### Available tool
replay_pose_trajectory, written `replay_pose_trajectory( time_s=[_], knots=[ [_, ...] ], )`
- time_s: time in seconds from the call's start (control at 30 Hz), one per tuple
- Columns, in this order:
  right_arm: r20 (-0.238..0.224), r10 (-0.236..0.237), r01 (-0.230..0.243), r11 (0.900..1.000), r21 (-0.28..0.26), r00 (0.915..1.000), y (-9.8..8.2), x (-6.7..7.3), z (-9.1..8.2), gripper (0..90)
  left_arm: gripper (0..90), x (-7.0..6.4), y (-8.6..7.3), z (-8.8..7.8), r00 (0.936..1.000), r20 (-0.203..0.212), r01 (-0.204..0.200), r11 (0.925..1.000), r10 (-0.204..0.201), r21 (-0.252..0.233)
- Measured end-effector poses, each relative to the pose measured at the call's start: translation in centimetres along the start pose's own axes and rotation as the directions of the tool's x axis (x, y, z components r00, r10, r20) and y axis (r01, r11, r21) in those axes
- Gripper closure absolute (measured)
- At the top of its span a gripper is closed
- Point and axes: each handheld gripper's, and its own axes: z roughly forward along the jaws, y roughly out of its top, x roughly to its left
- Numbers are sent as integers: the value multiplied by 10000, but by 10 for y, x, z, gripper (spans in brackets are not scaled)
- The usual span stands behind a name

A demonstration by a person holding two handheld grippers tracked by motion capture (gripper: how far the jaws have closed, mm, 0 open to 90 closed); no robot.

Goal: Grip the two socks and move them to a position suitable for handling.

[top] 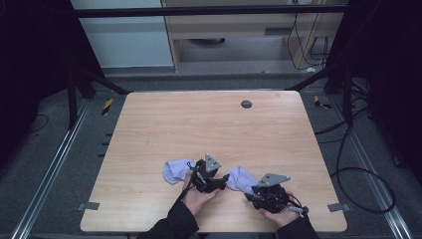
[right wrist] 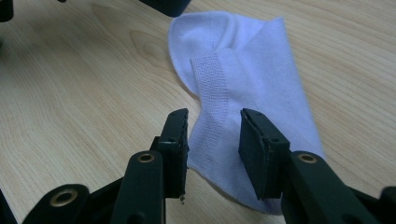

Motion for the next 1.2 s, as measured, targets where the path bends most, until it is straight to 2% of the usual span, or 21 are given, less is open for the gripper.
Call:
replay_pose_trajectory(
  time_s=[0.43, 0.6, 0.83, 1.0, 1.1, 1.13, 1.17, 1.2],
  knots=[
    [-166, -102, 107, 9994, 315, 9998, -2, 3, 6, 642, 547, -4, -1, 15, 10000, -54, -48, 9987, 51, 511],
    [-136, -116, 120, 9995, 302, 9998, -2, 2, 7, 665, 599, -3, -2, 16, 10000, 12, 74, 9980, -75, 627],
    [133, -109, 104, 9993, 370, 9999, -1, 1, 7, 797, 742, -5, -2, 17, 10000, 40, 16, 9978, -18, 661],
    [34, -101, 100, 9992, 398, 9999, 0, 2, 7, 840, 820, -7, -1, 17, 10000, 44, 63, 9976, -66, 686],
    [-68, -64, 66, 9996, 275, 10000, 1, 1, 5, 843, 847, -8, -1, 17, 9999, 67, 94, 9974, -99, 712],
    [-203, 100, -99, 9999, 37, 9997, 2, 0, 2, 843, 860, -8, -1, 17, 10000, 59, 74, 9974, -78, 722],
    [-203, 100, -99, 9999, 37, 9997, 2, 0, 2, 843, 860, -8, -1, 17, 10000, 29, 27, 9974, -29, 717],
    [-217, 208, -214, 9994, -286, 9995, 3, -1, -2, 843, 867, -9, -1, 17, 10000, 28, 11, 9973, -13, 736]
  ],
)
